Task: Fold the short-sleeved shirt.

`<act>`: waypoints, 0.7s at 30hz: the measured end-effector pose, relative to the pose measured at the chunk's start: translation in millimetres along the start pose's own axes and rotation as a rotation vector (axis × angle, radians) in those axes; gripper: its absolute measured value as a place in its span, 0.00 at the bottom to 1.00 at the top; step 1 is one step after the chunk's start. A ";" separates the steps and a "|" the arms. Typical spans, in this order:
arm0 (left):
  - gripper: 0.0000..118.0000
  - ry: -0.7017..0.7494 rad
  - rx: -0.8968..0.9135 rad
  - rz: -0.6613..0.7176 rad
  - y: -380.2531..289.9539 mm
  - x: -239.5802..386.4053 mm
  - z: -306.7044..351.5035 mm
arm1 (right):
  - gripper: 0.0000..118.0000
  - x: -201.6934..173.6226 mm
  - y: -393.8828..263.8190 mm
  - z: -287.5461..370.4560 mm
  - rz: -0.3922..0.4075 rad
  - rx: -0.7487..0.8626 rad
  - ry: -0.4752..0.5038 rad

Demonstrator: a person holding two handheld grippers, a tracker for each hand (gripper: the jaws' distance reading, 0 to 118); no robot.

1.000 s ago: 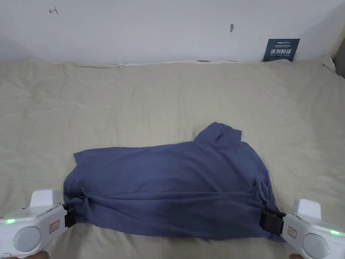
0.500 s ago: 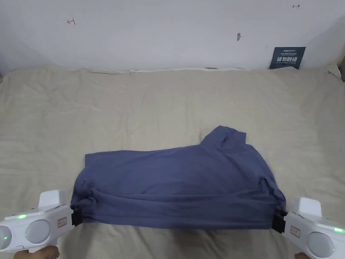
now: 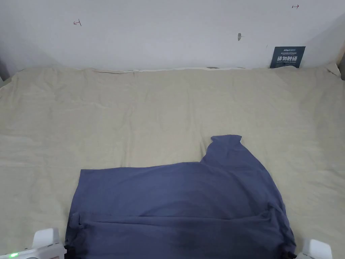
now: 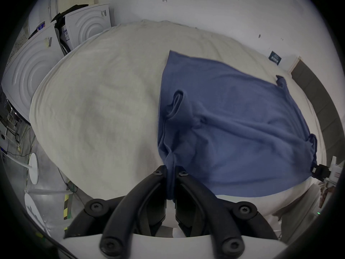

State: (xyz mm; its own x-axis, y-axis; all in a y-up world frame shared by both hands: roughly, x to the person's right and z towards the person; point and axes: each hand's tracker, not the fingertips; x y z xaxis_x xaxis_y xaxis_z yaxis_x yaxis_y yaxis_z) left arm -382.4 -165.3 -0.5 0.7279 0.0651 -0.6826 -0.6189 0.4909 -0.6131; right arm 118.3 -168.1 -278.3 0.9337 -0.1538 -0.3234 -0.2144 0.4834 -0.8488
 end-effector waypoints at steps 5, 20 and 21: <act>0.09 0.087 -0.029 -0.049 8.2 21.6 -1.2 | 0.16 -21.1 8.0 18.4 -0.003 0.013 -0.013; 0.98 -0.059 0.751 -0.042 88.4 116.6 181.4 | 0.86 -78.5 104.2 179.3 0.242 0.767 0.064; 0.98 -0.053 0.800 -0.043 89.3 123.5 188.7 | 0.86 -81.7 105.7 184.7 0.247 0.802 0.056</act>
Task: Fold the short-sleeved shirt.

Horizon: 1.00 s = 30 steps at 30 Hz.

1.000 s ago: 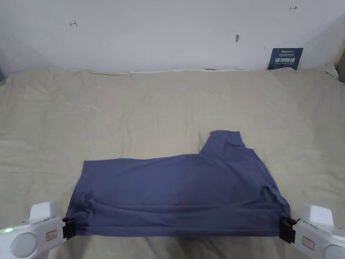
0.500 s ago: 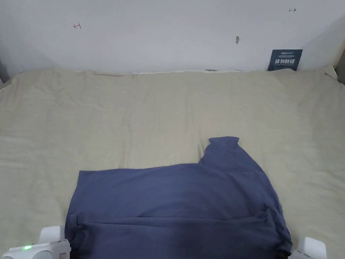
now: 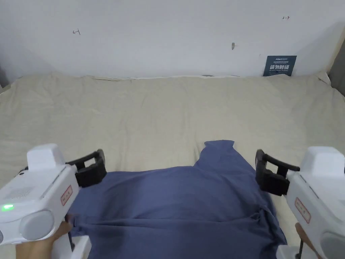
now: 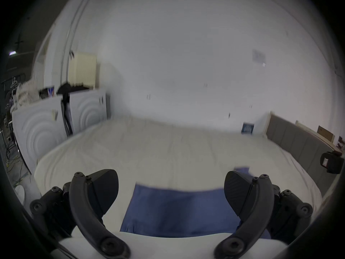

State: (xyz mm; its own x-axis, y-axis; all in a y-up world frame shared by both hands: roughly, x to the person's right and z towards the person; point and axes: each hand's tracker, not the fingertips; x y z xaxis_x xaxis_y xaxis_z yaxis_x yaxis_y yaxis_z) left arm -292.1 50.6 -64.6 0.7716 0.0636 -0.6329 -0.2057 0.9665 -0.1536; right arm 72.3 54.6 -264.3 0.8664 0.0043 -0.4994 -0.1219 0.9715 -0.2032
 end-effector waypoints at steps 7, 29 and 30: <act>0.48 -0.016 0.154 -0.056 4.8 28.0 13.0 | 0.32 -22.1 7.0 17.1 0.037 0.133 -0.031; 0.00 -0.102 -0.196 -0.102 1.1 -11.2 -90.1 | 0.01 -39.5 11.9 -42.5 0.071 0.096 -0.024; 0.00 -0.113 -0.250 -0.102 -1.8 -17.4 -106.6 | 0.01 -40.3 12.1 -48.9 0.070 0.089 -0.022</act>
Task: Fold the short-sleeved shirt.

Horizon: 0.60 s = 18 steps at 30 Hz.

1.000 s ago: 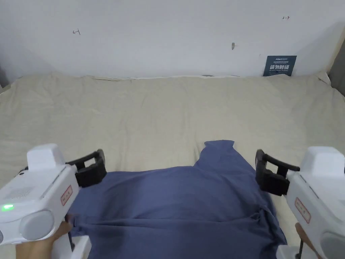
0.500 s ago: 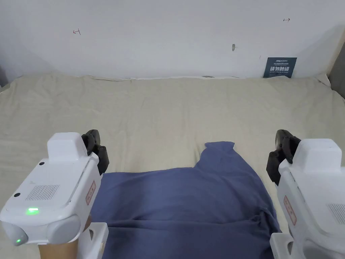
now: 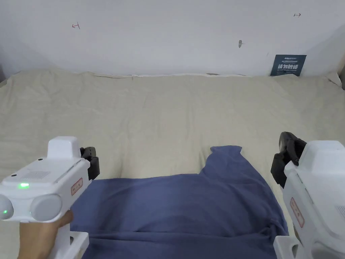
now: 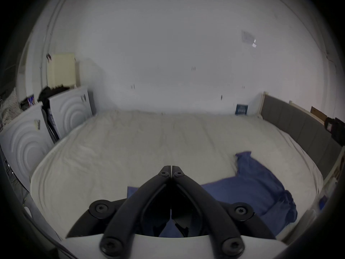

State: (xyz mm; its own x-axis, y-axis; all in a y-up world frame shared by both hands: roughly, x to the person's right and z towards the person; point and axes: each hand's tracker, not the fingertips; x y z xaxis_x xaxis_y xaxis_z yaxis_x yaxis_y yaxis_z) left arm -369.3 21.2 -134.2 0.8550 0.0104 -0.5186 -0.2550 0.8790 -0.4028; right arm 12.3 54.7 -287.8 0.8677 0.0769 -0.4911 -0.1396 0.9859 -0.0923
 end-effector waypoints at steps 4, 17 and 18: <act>0.00 -0.038 -0.179 0.071 1.2 -29.5 -60.1 | 0.01 -3.0 -3.3 -21.8 0.000 -0.027 0.003; 0.93 0.073 -0.462 0.158 -52.0 -105.5 -205.8 | 0.01 3.1 -30.9 -85.0 0.001 -0.145 -0.033; 0.90 0.087 -0.493 0.158 -58.5 -106.4 -209.6 | 0.01 4.7 -34.1 -89.8 -0.003 -0.159 -0.039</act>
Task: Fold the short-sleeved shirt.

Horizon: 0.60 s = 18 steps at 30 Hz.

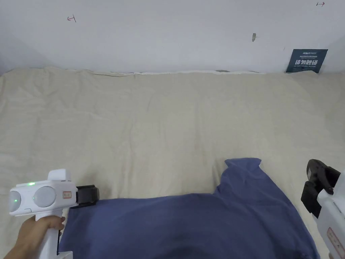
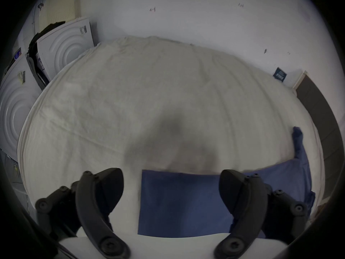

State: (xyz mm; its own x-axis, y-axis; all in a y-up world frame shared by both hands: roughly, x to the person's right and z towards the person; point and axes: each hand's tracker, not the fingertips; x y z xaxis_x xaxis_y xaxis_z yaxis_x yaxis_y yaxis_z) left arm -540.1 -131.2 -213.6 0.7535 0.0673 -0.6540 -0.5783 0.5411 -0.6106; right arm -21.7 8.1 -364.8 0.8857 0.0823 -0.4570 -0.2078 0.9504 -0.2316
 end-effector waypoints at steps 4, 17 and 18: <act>0.48 0.029 -0.051 0.007 -11.0 -10.1 -31.1 | 0.01 6.3 -8.1 -13.9 -0.009 -0.037 -0.019; 0.01 -0.034 0.174 -0.051 -23.0 15.0 42.5 | 0.91 42.4 -44.6 -159.1 -0.049 -0.439 0.036; 0.01 -0.046 0.189 -0.053 -23.9 16.2 50.7 | 0.92 42.2 -54.0 -175.3 -0.041 -0.489 0.017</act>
State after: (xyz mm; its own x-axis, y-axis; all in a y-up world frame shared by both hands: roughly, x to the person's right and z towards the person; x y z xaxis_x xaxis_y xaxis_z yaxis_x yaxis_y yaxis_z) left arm -498.2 -100.6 -186.9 0.7974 0.0704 -0.5993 -0.4716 0.6923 -0.5462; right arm -45.9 -92.3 -522.1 0.8914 0.0388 -0.4516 -0.3467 0.7002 -0.6241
